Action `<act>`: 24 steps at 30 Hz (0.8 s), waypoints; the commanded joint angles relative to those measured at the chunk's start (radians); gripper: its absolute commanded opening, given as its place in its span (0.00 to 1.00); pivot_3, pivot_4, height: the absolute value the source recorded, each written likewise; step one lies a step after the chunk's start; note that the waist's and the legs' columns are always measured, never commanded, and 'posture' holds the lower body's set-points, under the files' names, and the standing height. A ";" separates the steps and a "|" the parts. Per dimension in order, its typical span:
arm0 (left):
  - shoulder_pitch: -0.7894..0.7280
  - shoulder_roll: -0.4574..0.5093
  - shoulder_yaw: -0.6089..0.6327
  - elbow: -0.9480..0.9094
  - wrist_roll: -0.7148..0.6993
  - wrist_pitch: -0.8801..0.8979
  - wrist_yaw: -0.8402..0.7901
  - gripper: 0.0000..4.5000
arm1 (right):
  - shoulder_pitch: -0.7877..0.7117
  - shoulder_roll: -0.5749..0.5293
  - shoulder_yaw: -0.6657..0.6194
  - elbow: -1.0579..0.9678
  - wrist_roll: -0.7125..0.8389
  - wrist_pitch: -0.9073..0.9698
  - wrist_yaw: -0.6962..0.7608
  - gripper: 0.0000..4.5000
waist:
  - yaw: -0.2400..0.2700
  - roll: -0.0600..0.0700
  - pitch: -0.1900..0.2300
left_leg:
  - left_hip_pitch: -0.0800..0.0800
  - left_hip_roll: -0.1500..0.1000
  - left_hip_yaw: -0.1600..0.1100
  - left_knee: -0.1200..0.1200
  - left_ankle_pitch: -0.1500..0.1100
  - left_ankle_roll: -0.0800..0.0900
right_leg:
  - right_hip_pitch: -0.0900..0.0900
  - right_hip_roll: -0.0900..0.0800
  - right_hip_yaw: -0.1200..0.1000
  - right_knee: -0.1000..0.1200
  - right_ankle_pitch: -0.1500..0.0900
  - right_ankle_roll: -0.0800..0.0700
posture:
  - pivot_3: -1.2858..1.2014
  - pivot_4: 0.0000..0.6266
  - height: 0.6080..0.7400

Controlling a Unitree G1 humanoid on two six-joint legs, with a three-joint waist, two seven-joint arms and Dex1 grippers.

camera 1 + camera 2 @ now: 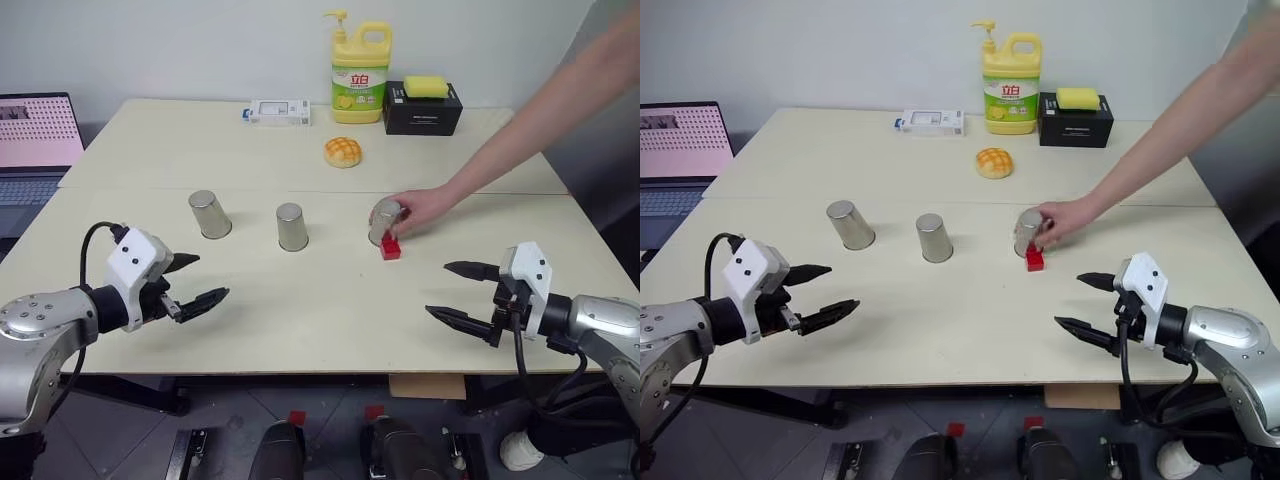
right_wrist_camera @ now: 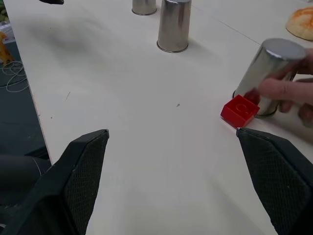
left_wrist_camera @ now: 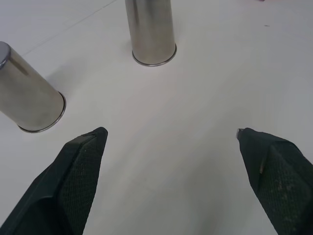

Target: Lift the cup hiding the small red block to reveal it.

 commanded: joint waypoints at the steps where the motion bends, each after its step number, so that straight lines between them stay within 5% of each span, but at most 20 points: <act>1: -0.014 0.015 0.011 -0.012 0.008 -0.025 -0.008 1.00 | -0.014 -0.010 -0.025 -0.034 0.012 -0.005 0.002 0.99 | 0.000 0.000 0.000 | 0.000 0.000 0.000 0.000 0.000 0.000 | 0.000 0.000 0.000 0.000 0.000 0.000 | 0.52 0.24 1.00; 24: -0.034 0.009 -0.002 -0.005 0.008 -0.020 -0.020 1.00 | -0.007 -0.017 -0.010 -0.048 0.019 0.002 0.024 0.99 | 0.000 0.000 0.000 | 0.000 0.000 0.000 0.000 0.000 0.000 | 0.000 0.000 0.000 0.000 0.000 0.000 | 0.52 0.24 1.00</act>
